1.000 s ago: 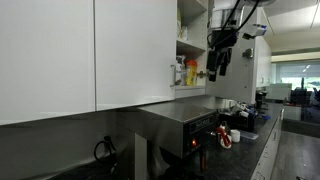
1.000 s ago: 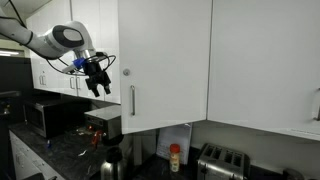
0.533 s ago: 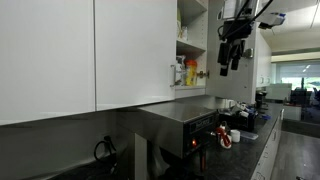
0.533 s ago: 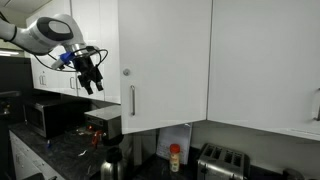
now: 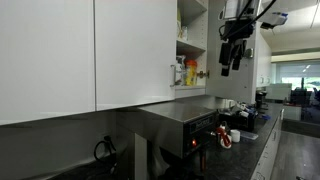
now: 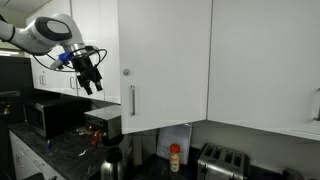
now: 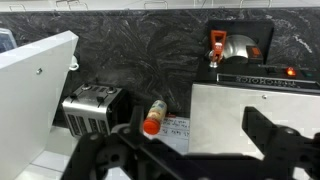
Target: Open the cupboard door, place the sugar in the cupboard, then close the cupboard door
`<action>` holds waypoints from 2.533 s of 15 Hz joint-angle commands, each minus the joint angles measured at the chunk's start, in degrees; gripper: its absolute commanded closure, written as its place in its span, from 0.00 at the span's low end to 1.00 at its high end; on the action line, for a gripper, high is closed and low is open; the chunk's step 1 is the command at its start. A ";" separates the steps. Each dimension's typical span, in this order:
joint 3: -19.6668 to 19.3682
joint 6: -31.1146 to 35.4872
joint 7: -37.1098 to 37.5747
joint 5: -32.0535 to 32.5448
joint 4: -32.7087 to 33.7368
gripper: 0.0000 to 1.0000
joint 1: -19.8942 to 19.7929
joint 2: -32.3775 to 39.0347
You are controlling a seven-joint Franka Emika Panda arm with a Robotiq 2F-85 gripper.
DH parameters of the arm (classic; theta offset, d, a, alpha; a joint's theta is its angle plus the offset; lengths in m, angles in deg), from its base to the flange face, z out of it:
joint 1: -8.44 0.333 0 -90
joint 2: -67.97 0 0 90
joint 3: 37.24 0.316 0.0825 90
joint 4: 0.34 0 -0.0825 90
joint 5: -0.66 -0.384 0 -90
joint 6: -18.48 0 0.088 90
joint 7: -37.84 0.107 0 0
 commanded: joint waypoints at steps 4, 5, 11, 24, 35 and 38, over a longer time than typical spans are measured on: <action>0.04 -0.79 -0.83 2.18 0.10 0.00 -1.43 -0.08; 0.04 -0.51 -0.45 2.69 -0.12 0.00 -1.70 -0.84; 0.58 -0.20 0.93 5.30 -0.25 0.00 -3.14 -4.32; -0.85 0.85 4.63 10.29 -1.47 0.00 -10.02 -14.16; -1.17 -0.26 8.57 13.61 -0.62 0.00 -16.95 -17.02; -0.88 -0.87 9.31 13.79 -0.27 0.00 -17.77 -17.22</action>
